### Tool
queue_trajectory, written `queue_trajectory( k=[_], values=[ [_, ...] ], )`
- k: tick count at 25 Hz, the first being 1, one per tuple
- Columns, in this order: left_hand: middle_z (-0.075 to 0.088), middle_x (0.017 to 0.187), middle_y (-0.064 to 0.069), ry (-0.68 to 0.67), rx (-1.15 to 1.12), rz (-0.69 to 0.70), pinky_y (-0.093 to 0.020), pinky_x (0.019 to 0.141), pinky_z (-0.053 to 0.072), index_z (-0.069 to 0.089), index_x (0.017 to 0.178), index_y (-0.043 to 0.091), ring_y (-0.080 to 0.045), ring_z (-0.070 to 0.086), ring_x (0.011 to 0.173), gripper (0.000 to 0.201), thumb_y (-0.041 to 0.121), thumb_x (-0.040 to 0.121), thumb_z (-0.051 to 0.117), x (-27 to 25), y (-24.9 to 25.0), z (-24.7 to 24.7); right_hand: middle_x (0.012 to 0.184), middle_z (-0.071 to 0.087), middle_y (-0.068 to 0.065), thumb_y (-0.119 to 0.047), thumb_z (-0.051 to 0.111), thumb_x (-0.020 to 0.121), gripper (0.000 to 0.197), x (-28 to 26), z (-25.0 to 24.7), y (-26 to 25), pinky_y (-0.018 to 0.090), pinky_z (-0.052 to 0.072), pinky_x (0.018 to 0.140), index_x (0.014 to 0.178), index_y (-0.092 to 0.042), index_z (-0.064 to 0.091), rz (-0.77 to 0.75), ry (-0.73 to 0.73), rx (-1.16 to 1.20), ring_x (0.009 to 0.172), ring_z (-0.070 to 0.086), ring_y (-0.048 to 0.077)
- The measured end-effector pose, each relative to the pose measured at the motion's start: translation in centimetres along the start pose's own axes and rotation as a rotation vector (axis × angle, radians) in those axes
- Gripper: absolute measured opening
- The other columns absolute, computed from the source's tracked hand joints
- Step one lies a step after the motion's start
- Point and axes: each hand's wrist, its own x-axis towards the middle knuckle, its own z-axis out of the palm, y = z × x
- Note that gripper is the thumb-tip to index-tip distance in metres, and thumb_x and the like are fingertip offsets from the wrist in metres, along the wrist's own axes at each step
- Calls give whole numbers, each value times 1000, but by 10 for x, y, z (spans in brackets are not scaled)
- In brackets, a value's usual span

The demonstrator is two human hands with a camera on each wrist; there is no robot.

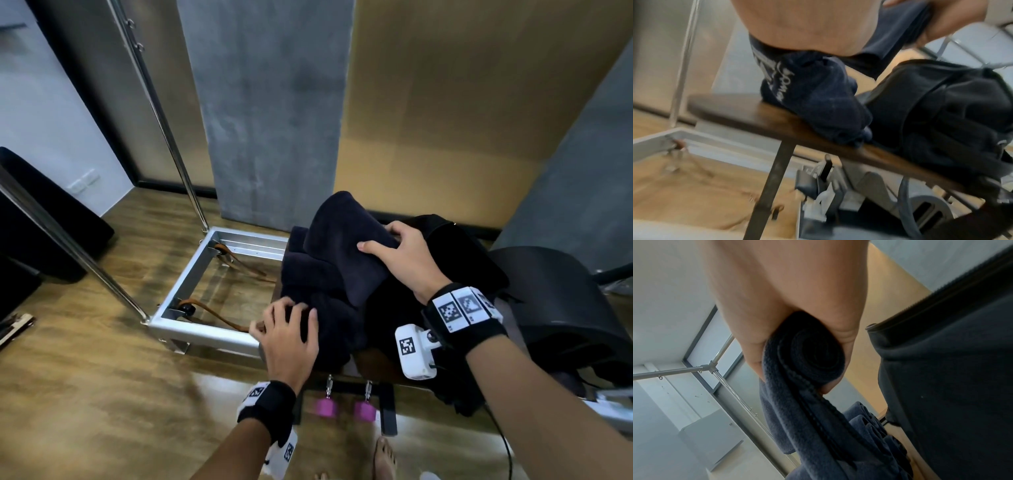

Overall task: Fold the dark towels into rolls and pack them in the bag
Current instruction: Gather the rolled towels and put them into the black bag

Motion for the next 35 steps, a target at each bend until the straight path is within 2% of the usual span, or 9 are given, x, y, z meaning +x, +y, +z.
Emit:
queue_trajectory(
  k=[5,9,12,17,21,23,26,31,35],
  values=[
    [62,122,9,-231,130,-27,-55,101,33,73,115,34,-21,55,116,41,57,102,41,-27,-24,9,94,77,10,-37,90,72,39,0,7,3,57,59,88,88,-11,65,4,-25,-10,94,74,30],
    [53,129,7,-44,-74,-157,-54,104,33,66,118,31,-18,52,120,31,51,100,52,2,0,-9,92,77,8,-38,90,72,40,-1,11,3,56,60,86,89,-11,65,23,-35,-5,92,75,27],
    [61,119,14,33,-539,-166,-47,99,47,60,126,32,-10,63,110,28,49,106,50,36,33,-30,90,77,8,-39,90,70,41,-1,11,-1,55,61,85,87,-11,65,5,-6,4,90,75,27],
    [72,132,4,-402,-1498,-679,-42,97,61,47,150,34,-16,72,119,70,70,93,62,111,118,-67,89,77,8,-35,89,76,31,-7,11,-9,56,59,86,88,-11,75,-54,-58,32,88,75,26],
    [72,131,-15,-525,-1719,-845,-57,101,58,55,143,24,-34,72,117,74,57,83,83,144,148,-72,139,56,-7,-34,87,82,20,-7,-13,-6,35,52,101,91,-18,82,-73,-77,-26,126,56,7],
    [70,133,-19,-653,-1743,-848,-58,103,56,60,142,16,-38,71,119,77,54,81,85,148,164,-70,148,51,-13,-37,85,83,22,-11,-32,-7,28,52,98,94,-18,81,-9,-117,40,135,51,3],
    [77,112,-15,-822,-1775,-796,-43,84,63,80,117,11,-31,77,99,62,59,77,84,150,198,-65,119,74,1,-41,85,83,44,-20,-57,-4,33,63,82,113,-16,64,49,-92,217,108,73,16],
    [78,117,-11,-875,-1643,-727,-49,91,63,77,123,19,-30,77,104,64,64,77,82,145,252,-35,130,65,-24,-39,76,94,91,-25,-116,-1,21,58,91,157,-60,12,12,-58,126,116,64,-9],
    [69,126,-2,-755,-1074,-271,-41,107,50,67,125,24,-19,65,118,56,70,98,51,134,273,-11,155,48,-23,-29,60,105,58,-17,-160,-2,31,41,119,156,-48,39,22,-66,-27,140,47,-1]
  ],
)
